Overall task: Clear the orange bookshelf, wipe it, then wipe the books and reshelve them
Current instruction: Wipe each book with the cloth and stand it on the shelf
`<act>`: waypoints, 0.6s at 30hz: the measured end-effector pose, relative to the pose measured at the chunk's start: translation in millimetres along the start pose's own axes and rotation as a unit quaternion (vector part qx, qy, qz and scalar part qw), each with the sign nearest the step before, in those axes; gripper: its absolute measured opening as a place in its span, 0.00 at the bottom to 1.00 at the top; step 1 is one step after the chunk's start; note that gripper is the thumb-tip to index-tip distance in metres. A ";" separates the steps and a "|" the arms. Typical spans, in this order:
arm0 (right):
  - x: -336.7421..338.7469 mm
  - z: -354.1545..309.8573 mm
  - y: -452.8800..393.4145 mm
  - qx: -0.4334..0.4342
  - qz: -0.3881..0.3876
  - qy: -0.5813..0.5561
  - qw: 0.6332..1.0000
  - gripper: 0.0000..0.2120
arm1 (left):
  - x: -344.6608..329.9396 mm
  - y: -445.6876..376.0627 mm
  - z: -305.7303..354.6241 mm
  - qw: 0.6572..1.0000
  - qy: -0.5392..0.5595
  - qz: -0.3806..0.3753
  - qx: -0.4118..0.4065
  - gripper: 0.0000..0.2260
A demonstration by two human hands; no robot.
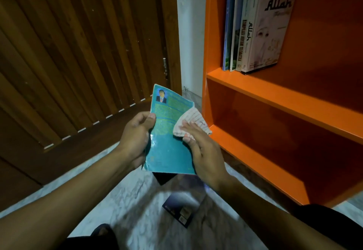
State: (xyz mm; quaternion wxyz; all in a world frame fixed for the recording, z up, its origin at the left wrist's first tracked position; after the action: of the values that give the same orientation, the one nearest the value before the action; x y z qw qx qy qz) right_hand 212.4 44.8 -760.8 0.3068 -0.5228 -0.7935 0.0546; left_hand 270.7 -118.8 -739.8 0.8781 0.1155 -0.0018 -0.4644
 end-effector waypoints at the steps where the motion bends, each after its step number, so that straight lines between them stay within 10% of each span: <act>1: -3.8 -4.5 4.1 0.024 -0.001 -0.002 1.000 0.14 | 7.9 -4.0 0.5 1.000 0.014 0.021 0.003 0.08; 8: -40.3 -23.5 34.8 0.142 -0.097 0.021 0.985 0.11 | 50.2 -26.2 7.8 0.995 0.055 0.082 0.003 0.18; 12: -53.5 -14.2 39.0 0.006 -0.151 -0.079 0.985 0.13 | 56.1 -26.5 10.1 0.996 -0.002 0.086 -0.004 0.10; 18: -7.2 23.2 12.0 -0.201 0.012 -0.123 0.972 0.15 | 43.3 -16.8 3.9 0.993 -0.112 0.044 0.001 0.08</act>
State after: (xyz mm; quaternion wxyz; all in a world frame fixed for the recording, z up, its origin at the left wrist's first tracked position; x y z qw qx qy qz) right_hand 211.3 49.3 -787.5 0.0949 -0.5723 -0.8137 -0.0383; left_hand 281.2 -164.1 -744.0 0.8916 0.0640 -0.1056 -0.4357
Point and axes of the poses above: each hand's wrist, its own y-axis away from the middle knuckle, its own x-axis out of the back of the hand, z = x × y, the point moved 9 cm from there along -y, towards the middle knuckle, and after that the axes turned 2 degrees about -x, right-handed, at the moved point
